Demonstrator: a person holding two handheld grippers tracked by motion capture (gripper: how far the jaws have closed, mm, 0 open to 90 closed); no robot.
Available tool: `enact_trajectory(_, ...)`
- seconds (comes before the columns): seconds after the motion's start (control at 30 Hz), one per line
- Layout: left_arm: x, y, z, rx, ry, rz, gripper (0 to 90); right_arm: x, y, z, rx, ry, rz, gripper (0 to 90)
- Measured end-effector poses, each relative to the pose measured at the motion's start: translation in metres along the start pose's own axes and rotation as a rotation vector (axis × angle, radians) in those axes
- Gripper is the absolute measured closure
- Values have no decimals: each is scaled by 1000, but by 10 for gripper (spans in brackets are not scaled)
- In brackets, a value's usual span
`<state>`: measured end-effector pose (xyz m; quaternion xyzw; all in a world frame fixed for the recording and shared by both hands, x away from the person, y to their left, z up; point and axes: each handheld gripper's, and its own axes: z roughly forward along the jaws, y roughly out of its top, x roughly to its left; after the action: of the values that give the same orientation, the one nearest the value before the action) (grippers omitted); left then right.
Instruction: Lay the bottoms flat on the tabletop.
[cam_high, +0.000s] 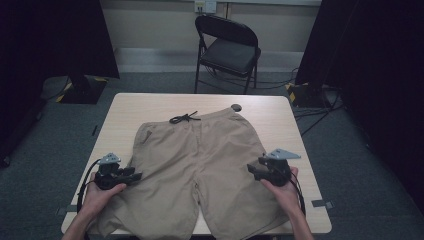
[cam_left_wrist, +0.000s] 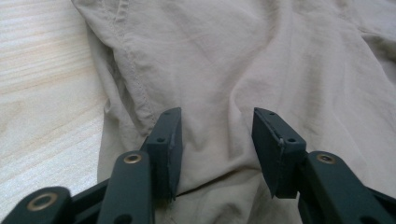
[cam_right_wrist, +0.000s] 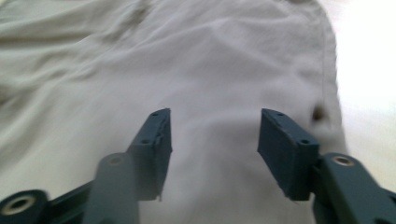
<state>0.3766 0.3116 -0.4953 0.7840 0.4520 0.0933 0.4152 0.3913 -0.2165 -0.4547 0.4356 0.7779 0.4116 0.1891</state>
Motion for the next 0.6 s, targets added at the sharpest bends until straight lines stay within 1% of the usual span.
enact_trajectory(0.03,1,-1,0,-10,-4,-3,537,-2,4,7,5,-1,6,407)
enact_trajectory(0.07,1,-2,0,-17,-5,-2,537,-4,9,18,14,-19,0,365)
enact_trajectory(0.13,0,-2,1,-22,4,15,536,-4,14,33,26,-50,-5,298)
enact_trajectory(0.2,-1,-2,2,-25,20,23,536,-4,19,51,53,-78,-15,236)
enact_trajectory(0.27,-1,-1,3,-26,32,29,536,-4,18,61,69,-82,-34,257)
enact_trajectory(0.3,-1,0,4,-30,38,36,536,-4,15,67,91,-82,-54,245)
enact_trajectory(0.37,1,2,6,-31,48,20,536,-4,10,73,137,-87,-58,242)
enact_trajectory(0.4,2,4,8,-37,57,13,536,-6,6,75,146,-82,-53,239)
enact_trajectory(0.43,2,5,10,-40,64,9,536,-8,4,74,134,-75,-32,239)
enact_trajectory(0.47,2,7,11,-39,71,6,532,-10,3,72,132,-84,-25,236)
enact_trajectory(0.53,3,11,15,-35,82,10,530,-15,-1,70,119,-95,-26,235)
enact_trajectory(0.6,5,15,18,-32,92,10,527,-22,-6,65,99,-107,-13,235)
